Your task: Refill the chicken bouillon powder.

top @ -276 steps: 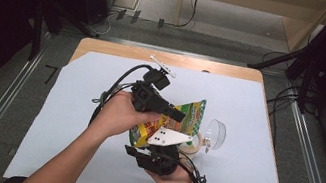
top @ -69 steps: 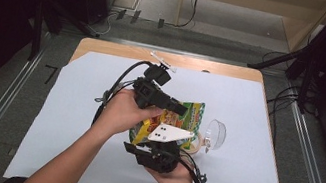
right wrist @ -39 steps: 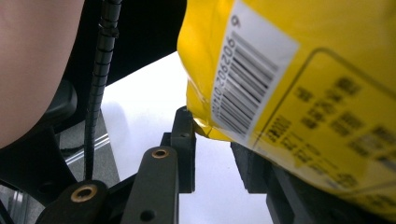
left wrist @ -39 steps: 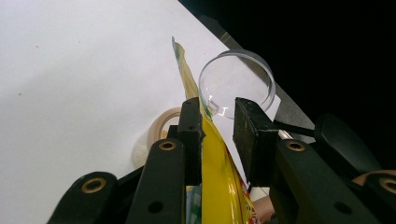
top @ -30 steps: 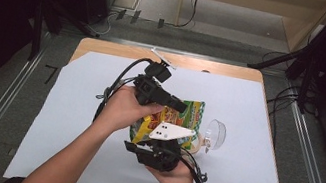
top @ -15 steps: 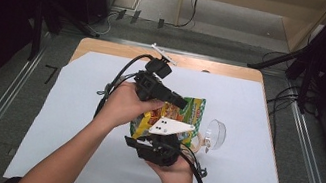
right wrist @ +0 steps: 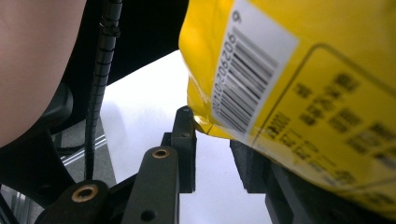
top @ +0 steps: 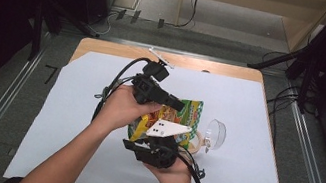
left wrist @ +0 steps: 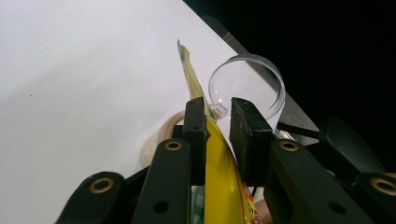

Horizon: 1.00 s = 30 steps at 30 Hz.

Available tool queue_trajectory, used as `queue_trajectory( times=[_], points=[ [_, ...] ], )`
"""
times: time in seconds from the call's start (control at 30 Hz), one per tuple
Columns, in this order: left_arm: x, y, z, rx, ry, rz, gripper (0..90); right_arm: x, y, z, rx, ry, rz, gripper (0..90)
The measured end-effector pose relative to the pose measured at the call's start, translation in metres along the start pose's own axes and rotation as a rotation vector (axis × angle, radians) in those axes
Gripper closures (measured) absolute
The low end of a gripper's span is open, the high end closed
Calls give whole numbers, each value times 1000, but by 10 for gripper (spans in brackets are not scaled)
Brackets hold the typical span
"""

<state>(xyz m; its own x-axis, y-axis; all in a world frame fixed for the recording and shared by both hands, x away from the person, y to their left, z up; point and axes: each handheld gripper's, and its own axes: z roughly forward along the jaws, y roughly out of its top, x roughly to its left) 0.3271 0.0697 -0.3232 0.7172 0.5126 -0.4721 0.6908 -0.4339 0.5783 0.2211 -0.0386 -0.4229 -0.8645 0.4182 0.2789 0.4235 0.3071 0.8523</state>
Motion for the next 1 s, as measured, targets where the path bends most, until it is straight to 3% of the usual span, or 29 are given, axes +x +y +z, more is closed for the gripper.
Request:
queue_trajectory(
  times=[0.23, 1.0],
  points=[
    [-10, -1, -1, -13, 34, 31, 772, 2, -1, -1, -17, -3, 2, 729],
    [-12, -5, -1, -30, 23, 31, 769, 4, -3, -2, -15, -6, -5, 739]
  ],
)
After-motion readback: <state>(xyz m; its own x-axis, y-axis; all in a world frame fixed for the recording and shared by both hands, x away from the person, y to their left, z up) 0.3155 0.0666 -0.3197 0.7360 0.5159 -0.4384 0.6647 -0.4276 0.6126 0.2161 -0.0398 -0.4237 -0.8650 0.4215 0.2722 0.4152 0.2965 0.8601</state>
